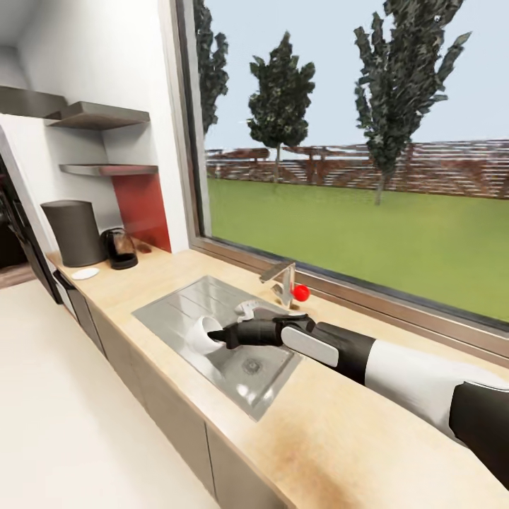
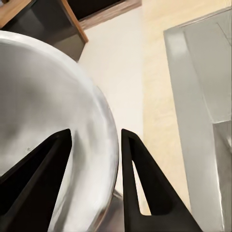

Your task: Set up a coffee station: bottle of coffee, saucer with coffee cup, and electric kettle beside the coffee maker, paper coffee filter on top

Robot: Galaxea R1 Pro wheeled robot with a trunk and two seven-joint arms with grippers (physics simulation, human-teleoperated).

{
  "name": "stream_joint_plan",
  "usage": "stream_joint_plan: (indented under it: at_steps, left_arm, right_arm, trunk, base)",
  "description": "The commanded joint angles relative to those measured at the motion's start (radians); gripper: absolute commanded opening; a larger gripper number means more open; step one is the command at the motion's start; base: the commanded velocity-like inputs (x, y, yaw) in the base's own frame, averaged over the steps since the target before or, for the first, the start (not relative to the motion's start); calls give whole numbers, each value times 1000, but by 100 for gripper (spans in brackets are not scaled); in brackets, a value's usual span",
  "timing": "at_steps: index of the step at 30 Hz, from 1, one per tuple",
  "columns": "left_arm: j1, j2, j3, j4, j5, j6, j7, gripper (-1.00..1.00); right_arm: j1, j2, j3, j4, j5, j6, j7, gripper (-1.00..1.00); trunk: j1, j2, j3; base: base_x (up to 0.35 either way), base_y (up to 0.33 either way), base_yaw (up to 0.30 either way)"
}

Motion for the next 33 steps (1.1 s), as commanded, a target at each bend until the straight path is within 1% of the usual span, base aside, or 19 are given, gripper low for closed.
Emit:
stream_joint_plan:
  at_steps: [1, 7, 20, 33]
  left_arm:
    - [0, 0, 9, -1, -8, -2, -5, 100]
    - [-4, 0, 9, -1, -7, -2, -5, 100]
    - [-6, 0, 9, -1, -6, -2, -5, 100]
    - [-6, 0, 9, -1, -6, -2, -5, 100]
  right_arm:
    - [-2, 0, 3, 0, -10, 2, 4, -100]
    - [-2, -1, 3, 0, -11, 2, 4, -100]
    - [-2, -2, 3, -2, -10, 2, 4, -100]
    - [-2, -2, 3, -2, -10, 2, 4, -100]
  trunk:
    - [1, -2, -2]
    - [1, -2, -5]
    - [1, -2, -5]
    - [1, -2, -5]
  base:
    - [179, 263, 273]
    - [134, 285, 238]
    - [121, 296, 32]
    - [138, 296, 259]
